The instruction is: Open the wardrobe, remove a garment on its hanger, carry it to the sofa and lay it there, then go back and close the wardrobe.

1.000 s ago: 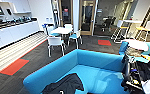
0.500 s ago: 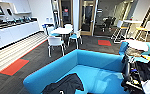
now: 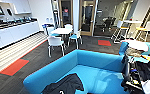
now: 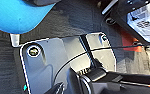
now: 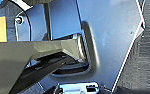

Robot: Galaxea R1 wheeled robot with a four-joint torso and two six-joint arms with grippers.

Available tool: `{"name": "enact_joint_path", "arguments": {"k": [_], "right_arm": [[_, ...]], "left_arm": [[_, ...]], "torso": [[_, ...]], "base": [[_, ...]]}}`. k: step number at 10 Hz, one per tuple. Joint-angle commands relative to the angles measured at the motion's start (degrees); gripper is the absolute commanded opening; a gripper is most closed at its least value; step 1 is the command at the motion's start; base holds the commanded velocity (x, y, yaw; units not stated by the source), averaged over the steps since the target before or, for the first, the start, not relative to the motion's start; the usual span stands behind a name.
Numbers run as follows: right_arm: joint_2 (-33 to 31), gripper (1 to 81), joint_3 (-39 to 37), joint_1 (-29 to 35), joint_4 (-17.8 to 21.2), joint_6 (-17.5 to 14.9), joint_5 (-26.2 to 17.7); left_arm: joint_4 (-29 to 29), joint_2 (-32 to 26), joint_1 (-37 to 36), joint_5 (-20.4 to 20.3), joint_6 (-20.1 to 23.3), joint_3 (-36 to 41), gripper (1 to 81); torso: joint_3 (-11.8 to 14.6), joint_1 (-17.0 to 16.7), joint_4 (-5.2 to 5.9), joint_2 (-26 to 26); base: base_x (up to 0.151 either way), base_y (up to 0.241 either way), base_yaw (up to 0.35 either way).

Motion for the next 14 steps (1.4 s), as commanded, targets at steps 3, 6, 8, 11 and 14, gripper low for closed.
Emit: {"name": "enact_joint_path", "arguments": {"k": [3, 6, 8, 11, 14], "right_arm": [[0.3, 81.1, 0.1, 1.0, -0.4, -0.1, -3.3], [0.3, 81.1, 0.1, 0.9, -0.5, -0.2, -3.2], [0.4, 81.1, 0.1, 1.0, -0.5, -0.4, -3.1], [0.4, 81.1, 0.2, 0.8, -0.5, -1.1, -3.1], [0.5, 81.1, 0.4, 1.1, -0.5, -1.2, -3.3]], "left_arm": [[0.9, 10.0, 3.7, 1.0, 0.6, -15.5, 81.1], [0.8, 13.0, 6.2, 8.7, 0.5, -15.8, 81.1], [0.8, 16.2, 6.9, 18.2, 0.3, -15.6, 81.1], [0.8, 17.8, 7.2, 20.8, 0.4, -15.5, 81.1], [0.8, 18.0, 7.2, 20.8, 0.5, -15.5, 81.1]], "torso": [[0.0, 0.0, 0.00, 0.0], [0.4, 0.0, -1.49, 0.0], [0.7, 0.0, -3.37, 0.0], [7.2, 0.0, -3.43, -0.1], [6.6, 0.0, -3.43, -0.1]], "base": [[0.000, 0.000, 0.000], [0.000, 0.000, 0.000], [0.000, 0.000, 0.000], [0.000, 0.000, 0.000], [0.000, 0.000, 0.000]]}}
